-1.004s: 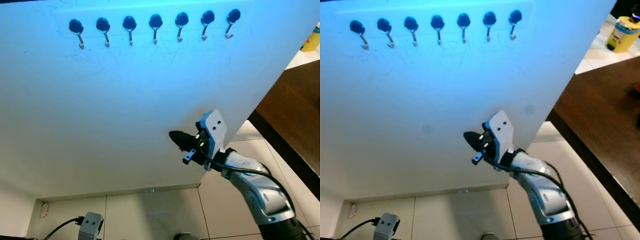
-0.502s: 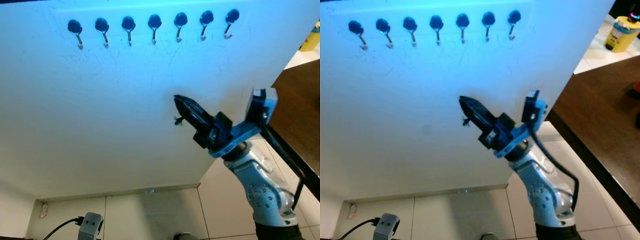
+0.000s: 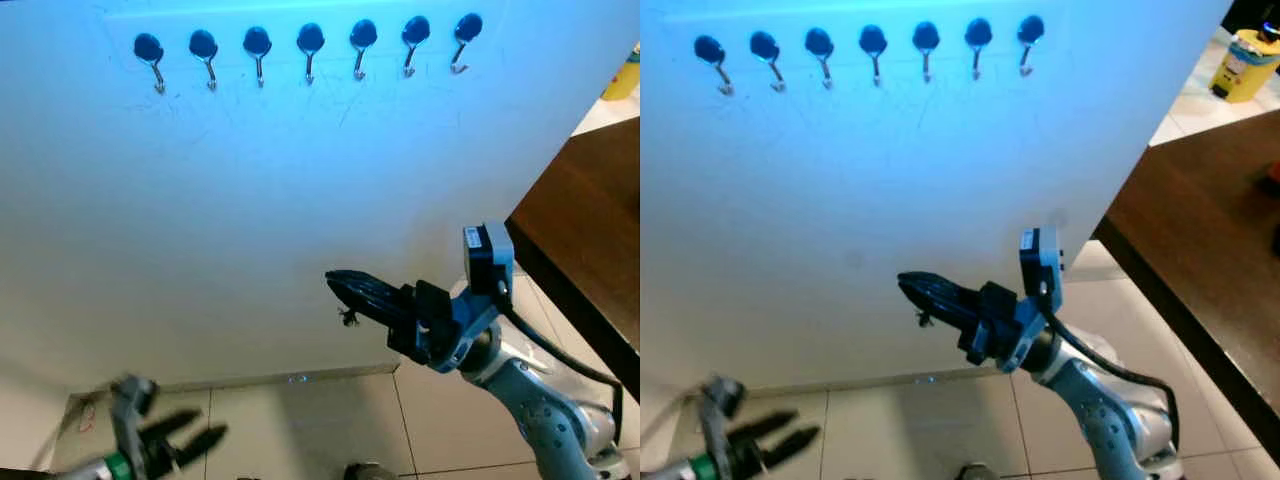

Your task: Hang keys on a hook

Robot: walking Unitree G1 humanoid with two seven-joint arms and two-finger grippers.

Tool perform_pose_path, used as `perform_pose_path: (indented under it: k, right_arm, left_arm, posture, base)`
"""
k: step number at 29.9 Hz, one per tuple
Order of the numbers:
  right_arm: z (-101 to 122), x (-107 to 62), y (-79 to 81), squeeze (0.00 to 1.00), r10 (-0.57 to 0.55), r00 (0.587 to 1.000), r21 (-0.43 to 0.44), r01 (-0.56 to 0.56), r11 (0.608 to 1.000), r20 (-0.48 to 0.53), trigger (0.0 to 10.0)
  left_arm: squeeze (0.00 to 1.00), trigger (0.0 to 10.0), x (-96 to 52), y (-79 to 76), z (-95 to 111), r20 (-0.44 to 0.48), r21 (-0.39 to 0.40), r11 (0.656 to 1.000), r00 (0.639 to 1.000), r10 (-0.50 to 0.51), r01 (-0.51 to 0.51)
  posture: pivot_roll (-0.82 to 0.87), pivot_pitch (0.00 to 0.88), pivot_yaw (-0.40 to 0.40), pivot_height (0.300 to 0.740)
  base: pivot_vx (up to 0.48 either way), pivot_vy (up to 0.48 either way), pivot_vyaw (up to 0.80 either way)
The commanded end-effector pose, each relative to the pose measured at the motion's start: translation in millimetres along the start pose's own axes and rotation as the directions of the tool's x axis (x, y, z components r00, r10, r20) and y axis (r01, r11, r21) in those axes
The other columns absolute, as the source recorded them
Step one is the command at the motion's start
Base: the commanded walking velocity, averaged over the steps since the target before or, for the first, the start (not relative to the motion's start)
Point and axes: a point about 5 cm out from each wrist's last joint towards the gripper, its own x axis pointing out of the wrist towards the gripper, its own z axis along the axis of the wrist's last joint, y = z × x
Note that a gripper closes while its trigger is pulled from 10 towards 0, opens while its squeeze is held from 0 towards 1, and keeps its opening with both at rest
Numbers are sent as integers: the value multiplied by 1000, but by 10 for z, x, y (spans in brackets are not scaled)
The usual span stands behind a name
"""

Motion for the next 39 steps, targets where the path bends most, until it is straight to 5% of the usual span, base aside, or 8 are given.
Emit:
perform_pose_path:
  k: [1, 10, 13, 19, 25, 34, 39]
  right_arm:
    - [-24, 3, 10, 0, 26, 1000, 28, -26, 999, -4, 10000]
    - [77, -9, 87, 0, 122, 987, 86, -131, 988, 106, 10000]
    - [190, -4, -73, 0, 0, 985, 25, -5, 1000, 172, 10000]
    - [573, 46, -313, 0, -200, 919, -101, 246, 964, 339, 10000]
    - [853, 146, -373, 0, -277, 881, -224, 379, 898, 383, 10000]
    - [1107, 229, -415, 0, -351, 829, -389, 525, 757, 435, 10000]
    - [1194, 224, -390, 0, -336, 813, -382, 535, 754, 475, 10000]
  left_arm:
    - [0, 10000, -12, -65, 48, 17, 8, 996, 996, -85, 84]
    - [0, 10000, 158, -208, 288, 93, 82, 969, 966, -241, 234]
    - [0, 10000, 247, -203, 268, 100, 68, 976, 972, -214, 207]
    - [0, 10000, 372, -149, -177, -17, -45, 997, 998, 60, -61]
    - [0, 10000, 257, -164, -614, -187, -112, 940, 936, 299, -322]
    - [0, 10000, 113, -400, -1098, -371, -172, 905, 876, 307, -390]
    - [0, 10000, 87, -528, -1256, -429, -179, 909, 861, 272, -376]
  posture:
    - [6, 118, 55, 740]
    - [5, 118, 55, 740]
    - [3, 113, 61, 740]
    - [-2, 105, 74, 740]
    - [1, 101, 76, 740]
    - [-1, 94, 75, 740]
    - [-2, 91, 73, 740]
  base:
    - [0, 0, 0]
    - [0, 0, 0]
    - [0, 0, 0]
    - [0, 0, 0]
    - [0, 0, 0]
    - [0, 0, 0]
    - [0, 0, 0]
